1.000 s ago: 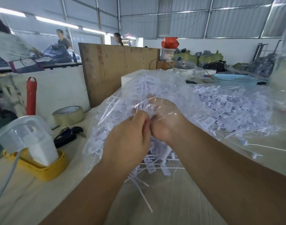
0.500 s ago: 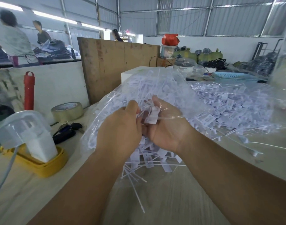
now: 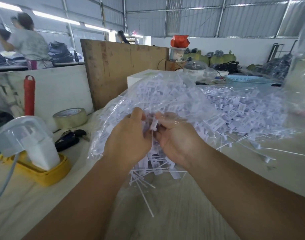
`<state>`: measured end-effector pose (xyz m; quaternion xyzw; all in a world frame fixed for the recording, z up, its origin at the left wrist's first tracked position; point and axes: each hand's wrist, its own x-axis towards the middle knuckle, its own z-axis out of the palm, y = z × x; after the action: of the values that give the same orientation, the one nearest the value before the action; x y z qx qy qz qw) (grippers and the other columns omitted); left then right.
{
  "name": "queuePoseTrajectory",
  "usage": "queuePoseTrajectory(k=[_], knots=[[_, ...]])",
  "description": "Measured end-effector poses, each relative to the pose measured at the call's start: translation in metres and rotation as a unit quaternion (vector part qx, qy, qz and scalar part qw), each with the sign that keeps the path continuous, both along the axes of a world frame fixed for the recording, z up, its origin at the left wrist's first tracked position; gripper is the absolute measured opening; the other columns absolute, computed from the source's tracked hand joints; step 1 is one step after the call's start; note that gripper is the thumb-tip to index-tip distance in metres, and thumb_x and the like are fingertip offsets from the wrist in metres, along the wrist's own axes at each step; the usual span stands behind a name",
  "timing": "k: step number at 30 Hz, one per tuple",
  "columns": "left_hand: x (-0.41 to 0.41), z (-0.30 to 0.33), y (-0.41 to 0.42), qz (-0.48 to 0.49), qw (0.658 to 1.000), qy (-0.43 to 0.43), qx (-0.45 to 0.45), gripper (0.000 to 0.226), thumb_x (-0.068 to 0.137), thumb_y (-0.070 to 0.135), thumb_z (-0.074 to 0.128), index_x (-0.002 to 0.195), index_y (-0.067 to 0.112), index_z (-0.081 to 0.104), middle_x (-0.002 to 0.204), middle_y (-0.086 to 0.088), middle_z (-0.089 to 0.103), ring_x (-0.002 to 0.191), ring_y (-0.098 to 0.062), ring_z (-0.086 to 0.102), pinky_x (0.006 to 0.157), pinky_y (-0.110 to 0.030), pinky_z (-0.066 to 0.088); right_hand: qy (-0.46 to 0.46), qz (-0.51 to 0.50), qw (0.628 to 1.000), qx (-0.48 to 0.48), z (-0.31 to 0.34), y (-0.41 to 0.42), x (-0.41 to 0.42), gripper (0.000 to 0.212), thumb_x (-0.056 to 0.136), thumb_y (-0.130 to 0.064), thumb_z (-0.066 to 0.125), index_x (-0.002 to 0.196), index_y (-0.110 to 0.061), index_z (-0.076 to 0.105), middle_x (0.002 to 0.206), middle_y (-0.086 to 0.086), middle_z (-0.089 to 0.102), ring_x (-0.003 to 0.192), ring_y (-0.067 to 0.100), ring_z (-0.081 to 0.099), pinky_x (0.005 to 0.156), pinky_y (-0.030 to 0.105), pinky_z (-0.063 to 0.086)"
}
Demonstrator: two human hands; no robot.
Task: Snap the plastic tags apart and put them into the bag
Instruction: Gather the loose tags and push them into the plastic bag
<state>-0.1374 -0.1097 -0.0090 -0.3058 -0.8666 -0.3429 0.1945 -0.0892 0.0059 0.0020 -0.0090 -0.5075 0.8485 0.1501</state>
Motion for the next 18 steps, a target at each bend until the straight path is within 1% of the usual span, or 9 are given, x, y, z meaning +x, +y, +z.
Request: queuePoseTrajectory(k=[2,4,7,9,11,12,14,15,18], knots=[[-0.002,0.001,0.000,0.020,1.000,0.017,-0.007,0.022,0.088,0.017,0.056,0.103,0.024,0.042,0.082,0.006,0.050,0.071,-0.018,0.053,0.059,-0.035,0.044,-0.032,-0.049,0.993,0.101,-0.001,-0.003,0.001,0.015,0.097,-0.010,0.053,0.101,0.002,0.061,0.094,0.022,0.063,0.087,0.027,0.059,0.090,0.042,0.051],[-0.005,0.003,-0.001,0.030,0.999,0.022,-0.007,0.021,0.087,0.012,0.055,0.102,0.021,0.043,0.076,0.005,0.046,0.071,-0.020,0.051,0.058,-0.034,0.039,-0.054,-0.113,0.960,0.251,0.000,-0.004,0.005,0.026,0.098,-0.017,0.052,0.089,0.006,0.059,0.085,0.027,0.059,0.077,0.025,0.055,0.082,0.046,0.054],[-0.008,0.007,-0.001,0.039,0.998,0.033,-0.027,0.022,0.085,0.010,0.055,0.097,0.022,0.041,0.083,0.000,0.052,0.073,-0.024,0.052,0.056,-0.033,0.036,-0.021,-0.164,0.877,0.450,0.000,-0.005,0.013,0.035,0.099,-0.014,0.047,0.066,-0.006,0.049,0.057,0.010,0.050,0.048,0.003,0.045,0.050,0.022,0.042],[-0.011,0.007,0.000,0.043,0.997,0.044,-0.040,0.025,0.083,0.006,0.054,0.094,0.022,0.039,0.087,-0.001,0.054,0.073,-0.025,0.053,0.054,-0.032,0.034,-0.013,-0.157,0.821,0.549,-0.002,-0.007,0.017,0.035,0.094,-0.007,0.049,0.061,-0.017,0.044,0.050,-0.009,0.042,0.039,0.004,0.037,0.041,0.017,0.031],[-0.012,0.006,0.001,0.036,0.998,0.049,-0.025,0.024,0.081,0.006,0.054,0.091,0.023,0.040,0.083,0.000,0.052,0.071,-0.024,0.051,0.052,-0.031,0.031,-0.024,-0.142,0.746,0.650,-0.008,-0.006,0.023,0.005,0.089,-0.015,0.052,0.084,-0.014,0.053,0.073,-0.004,0.049,0.056,0.006,0.046,0.049,0.025,0.037],[-0.012,0.005,0.001,0.029,0.998,0.052,-0.014,0.022,0.081,0.007,0.054,0.090,0.022,0.041,0.079,0.002,0.051,0.069,-0.023,0.050,0.053,-0.031,0.032,-0.034,-0.154,0.696,0.701,-0.012,-0.006,0.025,0.016,0.089,-0.024,0.054,0.101,-0.013,0.051,0.085,-0.001,0.050,0.067,0.012,0.050,0.052,0.028,0.038],[-0.012,0.003,0.003,0.011,0.998,0.061,-0.004,0.016,0.083,0.010,0.056,0.088,0.021,0.045,0.075,0.004,0.049,0.067,-0.020,0.050,0.056,-0.032,0.037,-0.047,-0.170,0.594,0.784,-0.023,-0.008,0.025,0.039,0.088,-0.043,0.054,0.114,-0.016,0.043,0.094,0.002,0.055,0.076,0.023,0.057,0.054,0.030,0.039],[-0.011,0.001,0.003,0.004,0.998,0.061,-0.003,0.014,0.084,0.011,0.058,0.087,0.021,0.047,0.074,0.006,0.048,0.066,-0.017,0.050,0.057,-0.032,0.040,-0.040,-0.181,0.567,0.802,-0.024,-0.010,0.024,0.043,0.089,-0.048,0.052,0.115,-0.015,0.042,0.095,0.003,0.059,0.077,0.026,0.061,0.056,0.031,0.040],[-0.011,-0.001,0.000,-0.020,0.999,0.020,0.035,0.014,0.086,0.014,0.062,0.081,0.023,0.052,0.069,0.010,0.052,0.063,-0.005,0.052,0.053,-0.018,0.038,-0.006,-0.189,0.546,0.816,-0.024,-0.011,0.012,0.036,0.096,-0.038,0.047,0.119,-0.011,0.039,0.097,0.006,0.063,0.079,0.029,0.064,0.054,0.031,0.035]])
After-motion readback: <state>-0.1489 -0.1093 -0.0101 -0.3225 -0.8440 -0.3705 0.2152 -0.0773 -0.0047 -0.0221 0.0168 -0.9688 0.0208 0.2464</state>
